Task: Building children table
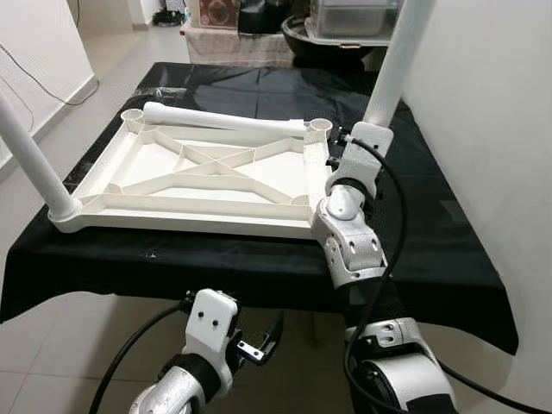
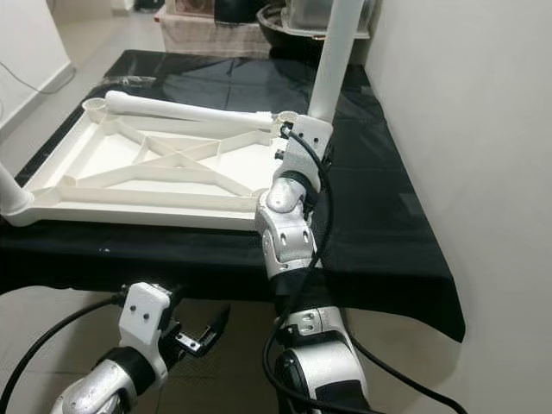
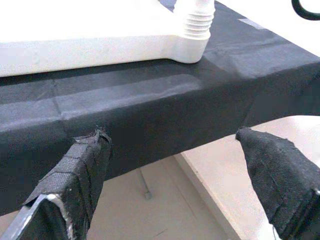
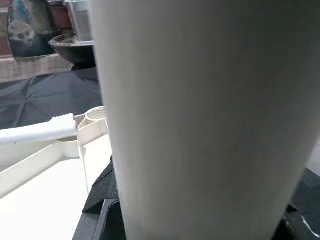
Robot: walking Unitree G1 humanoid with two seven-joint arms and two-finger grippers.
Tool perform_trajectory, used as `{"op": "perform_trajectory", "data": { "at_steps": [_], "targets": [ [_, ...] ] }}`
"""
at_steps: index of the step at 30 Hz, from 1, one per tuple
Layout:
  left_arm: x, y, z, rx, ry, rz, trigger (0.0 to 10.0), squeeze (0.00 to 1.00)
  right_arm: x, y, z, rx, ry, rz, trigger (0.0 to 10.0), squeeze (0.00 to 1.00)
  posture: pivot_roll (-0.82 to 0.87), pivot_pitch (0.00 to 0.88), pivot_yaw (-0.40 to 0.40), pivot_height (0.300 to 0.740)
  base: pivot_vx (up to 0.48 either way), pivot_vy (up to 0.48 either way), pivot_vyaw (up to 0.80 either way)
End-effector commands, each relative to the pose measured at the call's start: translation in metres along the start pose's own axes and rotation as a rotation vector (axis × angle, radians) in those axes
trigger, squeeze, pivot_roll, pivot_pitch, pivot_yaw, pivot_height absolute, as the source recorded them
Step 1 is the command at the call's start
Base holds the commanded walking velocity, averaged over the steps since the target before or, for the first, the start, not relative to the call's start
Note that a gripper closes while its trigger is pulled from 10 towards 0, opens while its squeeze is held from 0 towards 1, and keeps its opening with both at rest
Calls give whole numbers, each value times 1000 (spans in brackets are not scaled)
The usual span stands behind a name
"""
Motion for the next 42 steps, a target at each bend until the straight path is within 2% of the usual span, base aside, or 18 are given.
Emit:
{"op": "perform_trajectory", "data": {
  "at_steps": [1,4,7,12,14,26,27,29,30,31,32,42],
  "targets": [
    [2,-3,0,-6,9,-6,10000,0,28,-6,-66,-240,-62,-91,10000,0,82,156,-45,740,0,0,0],
    [3,-3,1,-6,8,-8,10000,0,26,-8,-76,-275,-65,-78,10000,0,85,158,-48,740,0,0,0],
    [3,-4,1,-6,7,-7,10000,0,24,-7,-74,-269,-71,-68,10000,0,85,159,-48,740,0,0,0],
    [3,-3,1,-6,6,-10,10000,0,7,0,-48,-176,-79,2,10000,0,76,155,-46,740,0,0,0],
    [3,-3,1,-5,6,-9,10000,0,5,0,-47,-174,-76,10,10000,0,73,152,-45,740,0,0,0],
    [3,-2,0,-6,7,-7,10000,0,6,1,-49,-171,-74,3,10000,0,74,152,-46,740,0,0,0],
    [3,-2,0,-6,7,-7,10000,0,5,1,-50,-174,-69,10,10000,1000,74,151,-46,740,0,0,0],
    [3,-2,0,-7,6,-8,10000,0,5,1,-49,-167,-72,13,10000,1000,74,151,-47,740,0,0,0],
    [3,-2,0,-7,6,-8,10000,0,4,1,-47,-158,-73,15,10000,957,74,149,-47,740,0,0,0],
    [3,-2,-1,-8,6,-8,10000,0,4,1,-46,-153,-71,15,10000,106,74,149,-47,740,0,0,0],
    [3,-2,-1,-8,6,-8,10000,0,4,1,-46,-151,-66,17,10000,0,74,148,-48,740,0,0,0],
    [3,-2,-2,-11,4,-9,10000,0,-5,-1,-35,-117,-24,56,10000,0,73,141,-46,740,0,0,0]
  ]
}}
Point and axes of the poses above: a point about 5 cm out from each wrist's last joint towards the gripper, its own y axis pointing out of the wrist towards the gripper, its own z axis along the axis of the wrist's last joint, x = y × z, the point moved 6 cm from there along y, pointing out of the wrist towards the gripper, and after that the axes turned 15 degrees about y, right-handed, at the moved point
